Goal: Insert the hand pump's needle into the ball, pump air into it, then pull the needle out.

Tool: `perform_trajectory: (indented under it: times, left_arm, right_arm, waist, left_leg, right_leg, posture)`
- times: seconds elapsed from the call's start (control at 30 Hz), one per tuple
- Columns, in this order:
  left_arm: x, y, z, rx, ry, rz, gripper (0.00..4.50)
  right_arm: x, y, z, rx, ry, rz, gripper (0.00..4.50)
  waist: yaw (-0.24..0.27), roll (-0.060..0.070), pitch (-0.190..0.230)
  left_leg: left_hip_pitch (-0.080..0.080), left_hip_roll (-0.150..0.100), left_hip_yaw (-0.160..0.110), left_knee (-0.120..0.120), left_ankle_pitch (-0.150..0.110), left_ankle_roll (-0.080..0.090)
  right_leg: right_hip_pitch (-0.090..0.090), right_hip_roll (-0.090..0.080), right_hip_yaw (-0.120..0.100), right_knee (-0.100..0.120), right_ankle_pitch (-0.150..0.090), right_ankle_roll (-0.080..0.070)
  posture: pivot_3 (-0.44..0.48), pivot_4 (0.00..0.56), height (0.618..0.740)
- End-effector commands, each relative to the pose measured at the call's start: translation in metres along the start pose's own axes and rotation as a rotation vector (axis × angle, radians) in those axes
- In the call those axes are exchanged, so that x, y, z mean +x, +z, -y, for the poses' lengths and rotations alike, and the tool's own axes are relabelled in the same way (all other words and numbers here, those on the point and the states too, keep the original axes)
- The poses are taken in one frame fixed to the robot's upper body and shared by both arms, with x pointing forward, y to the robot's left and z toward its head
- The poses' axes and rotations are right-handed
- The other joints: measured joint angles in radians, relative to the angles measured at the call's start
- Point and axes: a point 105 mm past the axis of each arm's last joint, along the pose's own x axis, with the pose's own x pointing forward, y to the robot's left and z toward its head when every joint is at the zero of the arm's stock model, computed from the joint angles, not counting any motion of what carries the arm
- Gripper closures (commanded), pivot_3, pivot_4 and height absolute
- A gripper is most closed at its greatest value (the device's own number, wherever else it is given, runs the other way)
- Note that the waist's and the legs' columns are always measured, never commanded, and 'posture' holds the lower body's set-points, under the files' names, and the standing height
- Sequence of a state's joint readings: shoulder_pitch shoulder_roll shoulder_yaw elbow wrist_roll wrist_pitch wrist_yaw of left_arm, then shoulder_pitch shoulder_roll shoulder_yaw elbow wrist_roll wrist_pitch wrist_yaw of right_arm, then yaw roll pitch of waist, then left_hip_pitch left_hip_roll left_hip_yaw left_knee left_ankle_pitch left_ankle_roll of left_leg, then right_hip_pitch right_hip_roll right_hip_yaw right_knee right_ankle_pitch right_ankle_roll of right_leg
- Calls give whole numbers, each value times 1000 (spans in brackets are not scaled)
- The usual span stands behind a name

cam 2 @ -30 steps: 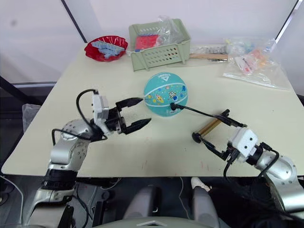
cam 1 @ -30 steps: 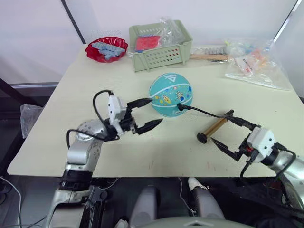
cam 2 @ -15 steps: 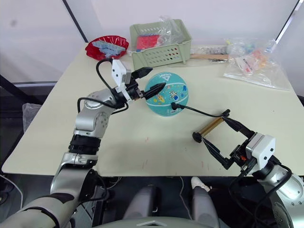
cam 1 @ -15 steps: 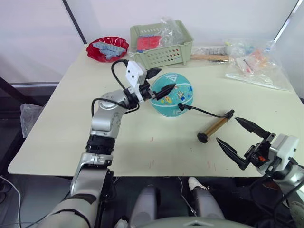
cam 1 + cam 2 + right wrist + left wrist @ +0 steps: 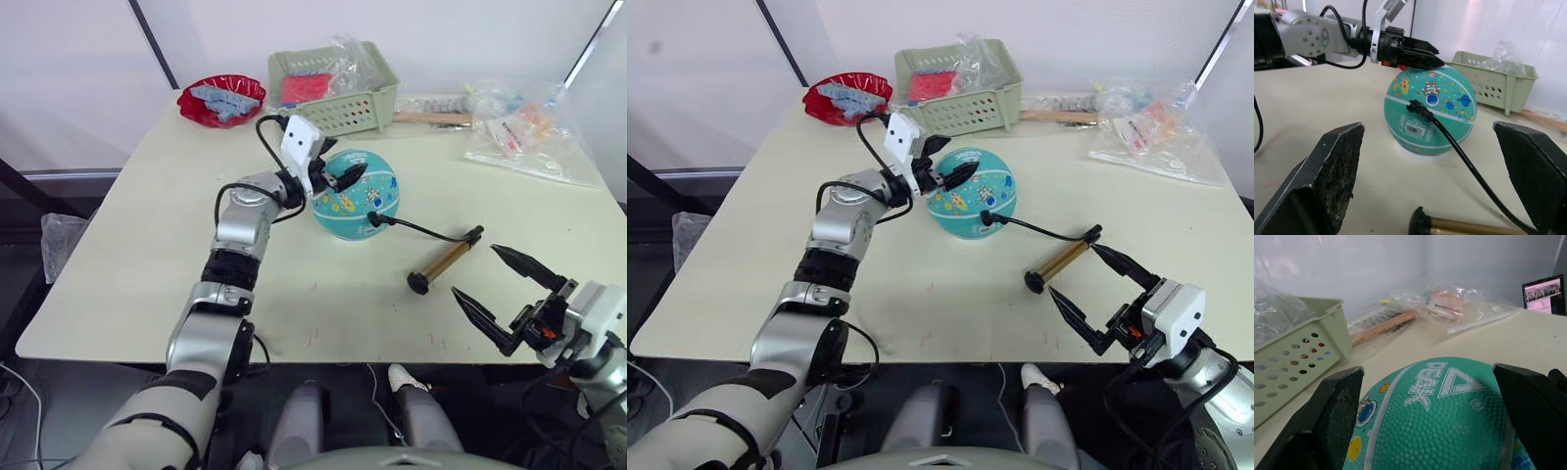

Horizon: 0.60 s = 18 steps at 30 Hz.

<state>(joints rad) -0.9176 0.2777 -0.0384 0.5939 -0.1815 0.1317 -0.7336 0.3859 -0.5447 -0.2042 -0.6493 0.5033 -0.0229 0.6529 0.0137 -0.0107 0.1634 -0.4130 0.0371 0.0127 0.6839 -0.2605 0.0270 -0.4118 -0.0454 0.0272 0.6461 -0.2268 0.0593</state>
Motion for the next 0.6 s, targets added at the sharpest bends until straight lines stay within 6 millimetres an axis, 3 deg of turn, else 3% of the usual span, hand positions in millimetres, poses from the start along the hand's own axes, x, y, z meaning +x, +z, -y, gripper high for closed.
perform_trajectory:
  times: [0.03,0.27,0.6]
  left_arm:
    - [7,0,4,28,-8,-7,0]
    - [11,-22,8,-2,-2,-58,0]
    - [13,-34,7,-18,29,-79,0]
  right_arm:
    - [10,6,4,-53,-3,-11,82]
    - [51,-5,5,-176,97,-125,82]
    - [106,-30,17,-412,156,-319,82]
  waist:
    - [0,0,0]
    - [3,-1,-1]
    - [5,-2,-2]
  left_leg:
    - [0,0,0,0,0,0]
    - [1,0,0,2,0,0]
    - [0,-1,0,4,0,0]
  right_leg:
    - [0,0,0,0,0,0]
    - [0,0,0,1,1,1]
    - [1,-1,0,1,2,2]
  posture:
    - [0,150,736]
    - [0,150,736]
    - [0,150,736]
